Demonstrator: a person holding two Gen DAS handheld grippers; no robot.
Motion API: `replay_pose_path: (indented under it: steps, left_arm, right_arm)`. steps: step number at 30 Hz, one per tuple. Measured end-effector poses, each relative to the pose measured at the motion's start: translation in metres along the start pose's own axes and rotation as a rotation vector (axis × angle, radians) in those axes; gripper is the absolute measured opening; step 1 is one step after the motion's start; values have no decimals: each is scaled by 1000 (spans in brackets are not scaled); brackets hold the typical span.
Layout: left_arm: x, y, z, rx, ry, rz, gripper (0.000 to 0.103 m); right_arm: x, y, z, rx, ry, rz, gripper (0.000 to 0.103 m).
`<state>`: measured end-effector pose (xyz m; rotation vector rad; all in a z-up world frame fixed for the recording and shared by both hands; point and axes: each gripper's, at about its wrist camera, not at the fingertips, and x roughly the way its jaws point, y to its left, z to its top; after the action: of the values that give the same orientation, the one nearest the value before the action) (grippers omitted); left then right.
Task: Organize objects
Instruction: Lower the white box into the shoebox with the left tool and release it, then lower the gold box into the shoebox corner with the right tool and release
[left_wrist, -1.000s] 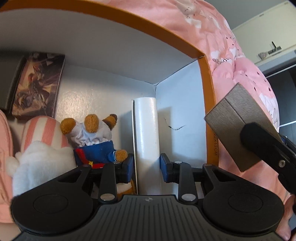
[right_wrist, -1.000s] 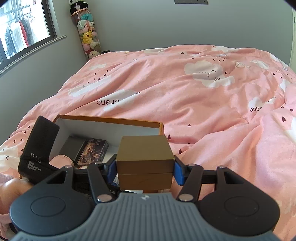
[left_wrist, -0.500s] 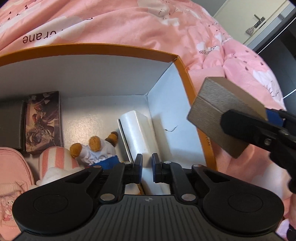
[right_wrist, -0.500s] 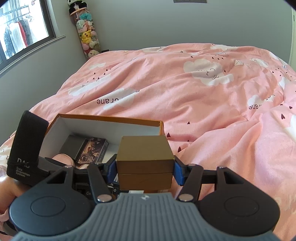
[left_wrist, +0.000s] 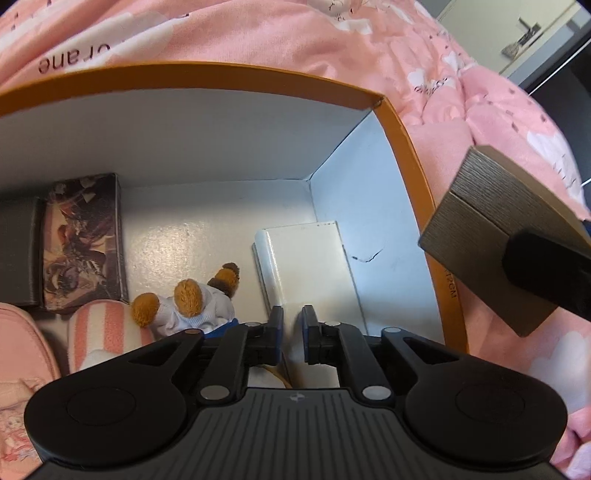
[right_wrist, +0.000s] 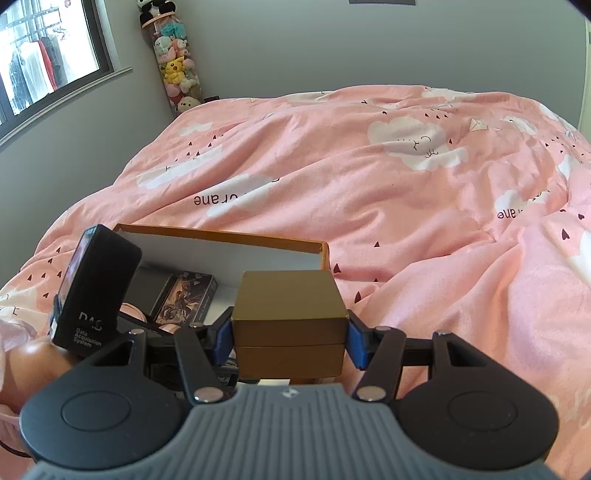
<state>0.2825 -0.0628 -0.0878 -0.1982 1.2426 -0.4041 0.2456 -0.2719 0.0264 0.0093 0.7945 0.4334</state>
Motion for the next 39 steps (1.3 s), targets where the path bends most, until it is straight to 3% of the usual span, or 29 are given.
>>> replay_pose_path:
  steps: [4,8,13,16,22,27,33,39]
  left_arm:
    - [-7,14,2,-51,-26,-77,11]
    - [-33,20,3,-67,-135,-102,11]
    - [-68,36,8,-87,-249,-49,11]
    - [-75,45,9,-104,-277,-13,11]
    - [-73,78,8,-253,-284,-67,11]
    - [-70,89,11,-296,-289,-93,11]
    - [-65,92,17,-310,-282,-125,11]
    - [-64,93,16,-311,-278,-124,11]
  right_arm:
    - [3,-4,5,32,25,29,61]
    - [8,3,12,27,46,37,61]
    - [19,22,27,-1,59,49,61]
    - [43,33,36,18,125,37,61]
    - [91,46,47,11,203,-90,61]
    - [124,49,46,12,285,-178,61]
    - [140,59,44,-57,254,-278,61]
    - [151,66,42,-145,232,-322,60]
